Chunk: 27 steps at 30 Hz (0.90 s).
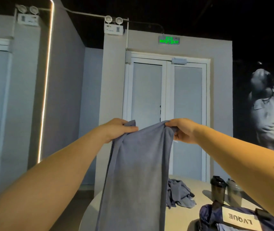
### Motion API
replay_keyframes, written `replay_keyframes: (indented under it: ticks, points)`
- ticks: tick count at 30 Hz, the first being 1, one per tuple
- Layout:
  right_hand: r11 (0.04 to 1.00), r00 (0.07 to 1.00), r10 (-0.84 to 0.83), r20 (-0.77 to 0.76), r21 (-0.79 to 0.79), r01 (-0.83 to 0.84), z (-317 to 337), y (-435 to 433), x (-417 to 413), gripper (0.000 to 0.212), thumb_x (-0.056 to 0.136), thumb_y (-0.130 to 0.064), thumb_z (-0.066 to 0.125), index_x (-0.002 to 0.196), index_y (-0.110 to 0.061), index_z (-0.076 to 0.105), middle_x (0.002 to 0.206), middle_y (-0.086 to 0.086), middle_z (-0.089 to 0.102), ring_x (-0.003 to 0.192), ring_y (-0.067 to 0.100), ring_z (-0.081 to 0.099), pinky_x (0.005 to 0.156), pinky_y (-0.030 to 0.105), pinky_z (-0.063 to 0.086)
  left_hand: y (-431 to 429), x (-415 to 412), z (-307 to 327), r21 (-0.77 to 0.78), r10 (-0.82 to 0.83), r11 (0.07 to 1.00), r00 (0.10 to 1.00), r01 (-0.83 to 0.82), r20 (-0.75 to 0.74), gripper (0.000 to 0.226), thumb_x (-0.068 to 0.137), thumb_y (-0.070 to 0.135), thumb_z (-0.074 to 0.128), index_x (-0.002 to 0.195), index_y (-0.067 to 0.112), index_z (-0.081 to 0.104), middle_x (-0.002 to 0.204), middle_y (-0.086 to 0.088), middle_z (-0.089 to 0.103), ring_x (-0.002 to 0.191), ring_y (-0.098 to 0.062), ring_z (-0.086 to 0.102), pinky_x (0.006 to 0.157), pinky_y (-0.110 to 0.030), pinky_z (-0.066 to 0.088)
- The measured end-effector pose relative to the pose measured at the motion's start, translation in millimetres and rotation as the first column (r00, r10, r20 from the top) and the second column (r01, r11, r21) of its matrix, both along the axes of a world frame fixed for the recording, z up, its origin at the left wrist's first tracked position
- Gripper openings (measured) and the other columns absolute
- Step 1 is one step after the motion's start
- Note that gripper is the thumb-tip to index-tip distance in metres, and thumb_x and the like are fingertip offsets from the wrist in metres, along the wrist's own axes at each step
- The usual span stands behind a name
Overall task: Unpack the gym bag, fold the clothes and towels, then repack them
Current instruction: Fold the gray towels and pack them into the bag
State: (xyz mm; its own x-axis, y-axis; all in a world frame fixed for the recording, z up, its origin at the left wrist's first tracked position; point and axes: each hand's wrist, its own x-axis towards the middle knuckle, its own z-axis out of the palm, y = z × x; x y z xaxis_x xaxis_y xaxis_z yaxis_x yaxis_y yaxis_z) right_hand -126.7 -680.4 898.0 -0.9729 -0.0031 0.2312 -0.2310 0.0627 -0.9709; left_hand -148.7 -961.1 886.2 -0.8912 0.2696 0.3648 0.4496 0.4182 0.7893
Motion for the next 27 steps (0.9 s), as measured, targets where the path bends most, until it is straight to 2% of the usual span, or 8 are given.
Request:
replay_keyframes:
  ticks: [3, 6, 10, 13, 19, 22, 24, 27]
  points:
    - [0.998, 1.000, 0.019, -0.016, -0.063, -0.020, 4, 1, 5, 0.016, 0.097, -0.007, 0.054, 0.111, -0.001, 0.060, 0.098, 0.014, 0.061, 0.083, 0.024, 0.059, 0.079, 0.033, 0.051, -9, -8, 0, 0.037, 0.094, 0.995, 0.983, -0.090, -0.157, 0.025, 0.095, 0.038, 0.069, 0.077, 0.021, 0.062, 0.079, 0.003, 0.064, 0.071, -0.009, 0.060, 0.050, -0.013, 0.041]
    - [0.997, 0.999, 0.025, -0.028, -0.071, -0.027, 6, 9, 6, 0.016, 0.096, -0.008, 0.055, 0.109, 0.000, 0.058, 0.101, 0.014, 0.056, 0.093, 0.028, 0.047, 0.085, 0.036, 0.040, -22, -19, 1, 0.093, 0.144, 0.988, 0.967, -0.127, -0.210, 0.020, 0.100, 0.030, 0.059, 0.093, 0.015, 0.069, 0.093, -0.001, 0.069, 0.086, -0.016, 0.064, 0.060, -0.020, 0.043]
    - [0.997, 0.998, 0.042, -0.044, -0.069, -0.045, 3, 18, -1, 0.012, 0.098, -0.016, 0.059, 0.093, -0.005, 0.060, 0.078, 0.008, 0.046, 0.067, 0.018, 0.036, 0.065, 0.029, 0.024, -33, -30, 0, 0.096, 0.184, 0.982, 0.945, -0.164, -0.270, 0.021, 0.103, 0.024, 0.053, 0.111, 0.019, 0.072, 0.100, 0.005, 0.069, 0.088, -0.006, 0.062, 0.064, -0.016, 0.043]
    - [0.994, 0.998, -0.024, -0.066, -0.105, 0.017, 4, 23, -8, 0.024, 0.101, -0.020, 0.055, 0.079, -0.011, 0.052, 0.067, 0.003, 0.034, 0.057, 0.013, 0.026, 0.060, 0.029, 0.014, -37, -36, 3, 0.132, 0.226, 0.972, 0.927, -0.194, -0.300, 0.016, 0.101, 0.026, 0.059, 0.094, 0.019, 0.072, 0.082, 0.008, 0.064, 0.075, -0.006, 0.057, 0.060, -0.019, 0.041]
    - [0.929, 0.936, -0.341, -0.090, 0.122, 0.350, -8, 26, -26, 0.006, 0.094, -0.009, 0.068, 0.090, -0.006, 0.066, 0.075, 0.006, 0.059, 0.057, 0.015, 0.050, 0.050, 0.023, 0.037, -37, -55, -8, 0.016, 0.248, 0.967, 0.920, -0.256, -0.302, 0.025, 0.093, 0.028, 0.071, 0.094, 0.004, 0.076, 0.084, -0.008, 0.067, 0.077, -0.017, 0.058, 0.064, -0.025, 0.043]
    - [0.917, 0.918, -0.391, -0.069, 0.054, 0.394, -24, 21, -40, 0.005, 0.094, -0.001, 0.066, 0.100, -0.001, 0.066, 0.089, 0.012, 0.067, 0.076, 0.025, 0.072, 0.061, 0.024, 0.061, -32, -69, -29, -0.010, 0.251, 0.965, 0.935, -0.262, -0.251, 0.025, 0.093, 0.027, 0.072, 0.093, 0.002, 0.075, 0.085, -0.010, 0.067, 0.076, -0.017, 0.060, 0.063, -0.025, 0.045]
    - [0.908, 0.905, -0.417, -0.088, 0.008, 0.419, -36, 19, -55, 0.014, 0.093, 0.000, 0.067, 0.107, 0.001, 0.068, 0.094, 0.014, 0.070, 0.089, 0.030, 0.073, 0.073, 0.032, 0.063, -27, -79, -38, 0.009, 0.269, 0.962, 0.938, -0.274, -0.219, 0.023, 0.094, 0.024, 0.072, 0.091, 0.001, 0.074, 0.078, -0.011, 0.066, 0.065, -0.016, 0.060, 0.054, -0.021, 0.047]
    - [0.829, 0.835, -0.485, -0.259, 0.167, 0.534, -55, 17, -84, 0.014, 0.092, -0.007, 0.068, 0.104, -0.009, 0.075, 0.100, 0.009, 0.073, 0.090, 0.024, 0.070, 0.081, 0.030, 0.058, -16, -99, -47, 0.166, 0.272, 0.953, 0.956, -0.253, -0.109, 0.016, 0.095, 0.015, 0.069, 0.097, -0.001, 0.071, 0.080, -0.019, 0.069, 0.054, -0.019, 0.067, 0.049, -0.023, 0.057]
